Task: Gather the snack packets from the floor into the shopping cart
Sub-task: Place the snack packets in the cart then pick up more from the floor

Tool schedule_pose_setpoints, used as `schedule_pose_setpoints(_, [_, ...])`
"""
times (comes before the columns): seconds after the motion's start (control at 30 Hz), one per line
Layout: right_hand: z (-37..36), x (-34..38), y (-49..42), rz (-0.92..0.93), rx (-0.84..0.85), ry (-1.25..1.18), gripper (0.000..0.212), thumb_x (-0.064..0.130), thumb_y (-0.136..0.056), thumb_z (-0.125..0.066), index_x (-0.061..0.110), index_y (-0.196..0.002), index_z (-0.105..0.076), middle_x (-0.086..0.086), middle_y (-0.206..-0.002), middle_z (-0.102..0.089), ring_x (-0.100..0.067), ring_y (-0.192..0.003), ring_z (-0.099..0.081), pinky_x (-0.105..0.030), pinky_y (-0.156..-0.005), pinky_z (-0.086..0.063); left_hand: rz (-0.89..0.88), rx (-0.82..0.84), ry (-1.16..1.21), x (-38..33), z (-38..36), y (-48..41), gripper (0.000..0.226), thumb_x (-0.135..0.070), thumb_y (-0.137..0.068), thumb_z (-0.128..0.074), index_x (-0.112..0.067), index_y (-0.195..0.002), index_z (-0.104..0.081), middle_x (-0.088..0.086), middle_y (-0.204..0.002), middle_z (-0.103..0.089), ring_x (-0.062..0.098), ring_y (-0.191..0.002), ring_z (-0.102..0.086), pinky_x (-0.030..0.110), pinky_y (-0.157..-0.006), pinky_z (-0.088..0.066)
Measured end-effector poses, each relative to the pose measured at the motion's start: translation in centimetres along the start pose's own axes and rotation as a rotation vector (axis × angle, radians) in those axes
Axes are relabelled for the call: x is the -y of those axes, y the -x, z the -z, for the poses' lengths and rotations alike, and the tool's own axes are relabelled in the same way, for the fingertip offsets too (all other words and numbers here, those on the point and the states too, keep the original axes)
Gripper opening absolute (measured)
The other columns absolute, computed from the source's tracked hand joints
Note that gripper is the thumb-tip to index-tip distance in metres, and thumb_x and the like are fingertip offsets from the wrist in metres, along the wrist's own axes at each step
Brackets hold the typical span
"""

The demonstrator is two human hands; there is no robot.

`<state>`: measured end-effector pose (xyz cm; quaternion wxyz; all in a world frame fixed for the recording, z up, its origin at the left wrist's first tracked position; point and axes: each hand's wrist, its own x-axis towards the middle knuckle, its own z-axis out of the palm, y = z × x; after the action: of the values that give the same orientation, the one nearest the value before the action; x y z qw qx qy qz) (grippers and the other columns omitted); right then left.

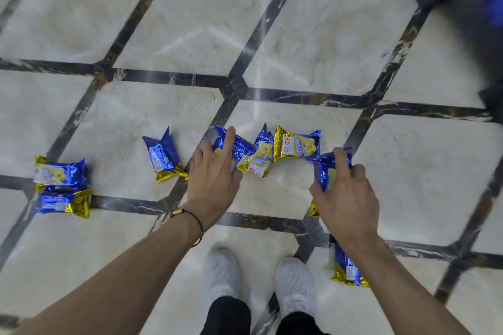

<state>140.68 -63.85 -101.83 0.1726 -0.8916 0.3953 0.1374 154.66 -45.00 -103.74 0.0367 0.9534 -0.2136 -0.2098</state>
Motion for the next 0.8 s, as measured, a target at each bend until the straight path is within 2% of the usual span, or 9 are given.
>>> schedule_pose_setpoints(0.2, [14.1, 4.9, 2.4, 0.04, -0.1, -0.01, 0.07, 0.05, -0.084, -0.057, 0.033, -0.144, -0.027, -0.008, -0.108, -0.049, -0.033, -0.09, -0.058, -0.032, -0.056, -0.035, 0.009, -0.095, 0.217, -5.6, 14.1, 2.1, 0.087, -0.03, -0.087, -0.062, -0.03, -0.158, -0.012, 0.008, -0.114, -0.034, 0.024, -0.082, -0.042, 0.034, -0.066, -0.042])
schedule_pose_setpoints(0.3, [21.4, 6.4, 3.4, 0.041, -0.142, 0.003, 0.07, 0.054, -0.085, -0.053, 0.034, -0.146, -0.025, -0.007, -0.112, -0.049, -0.031, -0.094, -0.059, -0.031, -0.056, -0.034, -0.018, -0.144, 0.256, -8.2, 21.0, 3.0, 0.09, -0.034, -0.084, -0.064, -0.035, -0.156, -0.01, 0.003, -0.111, -0.031, 0.024, -0.083, -0.046, 0.035, -0.059, -0.045])
schedule_pose_setpoints(0.37, [27.3, 7.0, 4.2, 0.034, -0.167, 0.03, 0.069, 0.053, -0.085, -0.053, 0.033, -0.146, -0.026, -0.006, -0.111, -0.05, -0.029, -0.093, -0.06, -0.031, -0.055, -0.034, -0.02, -0.181, 0.268, -10.2, 26.9, 4.1, 0.087, -0.035, -0.083, -0.063, -0.037, -0.154, -0.014, 0.0, -0.109, -0.03, 0.021, -0.086, -0.045, 0.031, -0.056, -0.039])
schedule_pose_setpoints(0.43, [33.4, 7.8, 5.1, 0.018, -0.2, 0.032, 0.068, 0.05, -0.084, -0.053, 0.032, -0.144, -0.026, -0.005, -0.108, -0.05, -0.029, -0.091, -0.061, -0.031, -0.054, -0.035, -0.033, -0.24, 0.26, -12.4, 33.1, 5.5, 0.082, -0.037, -0.083, -0.063, -0.035, -0.152, -0.019, -0.001, -0.105, -0.032, 0.02, -0.086, -0.045, 0.03, -0.055, -0.036])
schedule_pose_setpoints(0.6, [49.2, 9.7, 8.9, -0.013, -0.33, -0.016, 0.066, 0.05, -0.084, -0.055, 0.029, -0.143, -0.03, -0.008, -0.111, -0.051, -0.031, -0.089, -0.06, -0.033, -0.056, -0.037, -0.064, -0.339, 0.25, -17.7, 49.4, 10.4, 0.076, -0.035, -0.079, -0.065, -0.031, -0.143, -0.023, 0.001, -0.103, -0.037, 0.025, -0.087, -0.05, 0.038, -0.061, -0.05])
schedule_pose_setpoints(0.73, [59.9, 10.2, 14.0, -0.023, -0.392, -0.025, 0.066, 0.058, -0.088, -0.046, 0.036, -0.143, -0.018, -0.002, -0.119, -0.048, -0.025, -0.097, -0.061, -0.033, -0.061, -0.036, -0.139, -0.495, 0.108, -22.5, 59.0, 15.6, 0.082, -0.042, -0.072, -0.068, -0.026, -0.144, -0.032, 0.004, -0.103, -0.05, 0.024, -0.086, -0.054, 0.037, -0.065, -0.051])
schedule_pose_setpoints(0.8, [64.2, 10.2, 16.8, -0.044, -0.402, -0.025, 0.07, 0.063, -0.088, -0.04, 0.037, -0.146, -0.011, -0.001, -0.123, -0.045, -0.023, -0.103, -0.06, -0.032, -0.066, -0.04, -0.139, -0.487, 0.102, -24.8, 62.4, 18.5, 0.083, -0.049, -0.074, -0.061, -0.028, -0.148, -0.029, 0.003, -0.109, -0.05, 0.023, -0.094, -0.054, 0.034, -0.071, -0.049])
